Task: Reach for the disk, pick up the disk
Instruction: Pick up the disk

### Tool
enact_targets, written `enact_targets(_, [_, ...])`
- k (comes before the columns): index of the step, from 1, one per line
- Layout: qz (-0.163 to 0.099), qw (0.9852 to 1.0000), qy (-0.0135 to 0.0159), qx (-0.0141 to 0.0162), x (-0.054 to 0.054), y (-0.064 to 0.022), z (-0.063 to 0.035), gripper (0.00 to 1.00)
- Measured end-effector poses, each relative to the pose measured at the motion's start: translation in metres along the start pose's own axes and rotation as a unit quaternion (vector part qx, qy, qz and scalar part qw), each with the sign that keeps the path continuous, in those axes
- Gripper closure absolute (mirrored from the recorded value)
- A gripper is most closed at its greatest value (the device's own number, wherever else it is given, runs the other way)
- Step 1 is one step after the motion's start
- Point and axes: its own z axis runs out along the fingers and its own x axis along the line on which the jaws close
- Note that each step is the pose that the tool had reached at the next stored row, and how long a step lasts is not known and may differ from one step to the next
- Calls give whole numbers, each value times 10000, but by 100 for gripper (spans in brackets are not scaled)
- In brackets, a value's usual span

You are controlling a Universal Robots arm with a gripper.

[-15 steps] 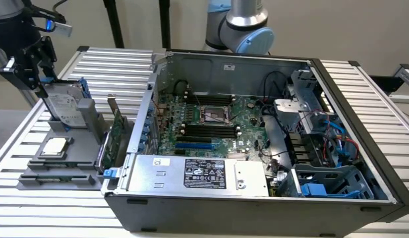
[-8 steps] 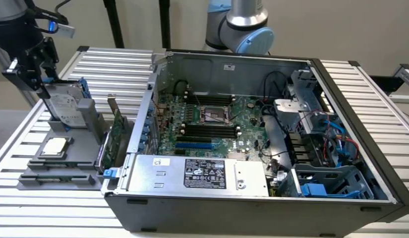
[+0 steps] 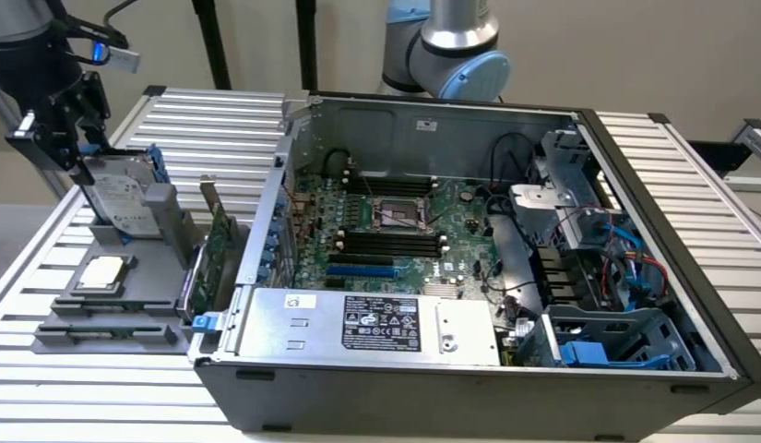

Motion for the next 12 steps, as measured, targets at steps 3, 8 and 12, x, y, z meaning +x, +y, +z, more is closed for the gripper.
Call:
enact_targets(3, [-15, 10000, 1, 0, -3, 18, 1, 42])
enact_targets(8, [-38, 10000, 65, -1, -14, 20, 2, 49])
enact_targets(12, [-75, 9998, 157, -1, -31, 20, 2, 59])
